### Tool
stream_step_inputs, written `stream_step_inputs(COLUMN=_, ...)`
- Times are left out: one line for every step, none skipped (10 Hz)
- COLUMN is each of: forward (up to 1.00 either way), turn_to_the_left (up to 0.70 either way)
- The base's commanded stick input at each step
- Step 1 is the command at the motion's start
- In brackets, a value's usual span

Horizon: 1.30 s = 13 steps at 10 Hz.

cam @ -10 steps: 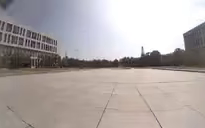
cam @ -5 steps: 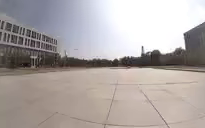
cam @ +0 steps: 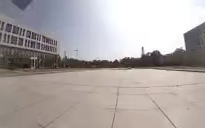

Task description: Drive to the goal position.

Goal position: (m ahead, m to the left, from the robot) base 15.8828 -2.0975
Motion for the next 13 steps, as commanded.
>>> stream_step_inputs(forward=0.70, turn_to_the_left=0.00)
stream_step_inputs(forward=0.70, turn_to_the_left=0.00)
stream_step_inputs(forward=0.69, turn_to_the_left=0.00)
stream_step_inputs(forward=0.69, turn_to_the_left=0.00)
stream_step_inputs(forward=0.68, turn_to_the_left=0.00)
stream_step_inputs(forward=0.67, turn_to_the_left=0.00)
stream_step_inputs(forward=0.68, turn_to_the_left=0.00)
stream_step_inputs(forward=0.67, turn_to_the_left=0.00)
stream_step_inputs(forward=0.66, turn_to_the_left=0.00)
stream_step_inputs(forward=0.66, turn_to_the_left=0.00)
stream_step_inputs(forward=0.65, turn_to_the_left=0.00)
stream_step_inputs(forward=0.65, turn_to_the_left=0.00)
stream_step_inputs(forward=0.65, turn_to_the_left=0.00)
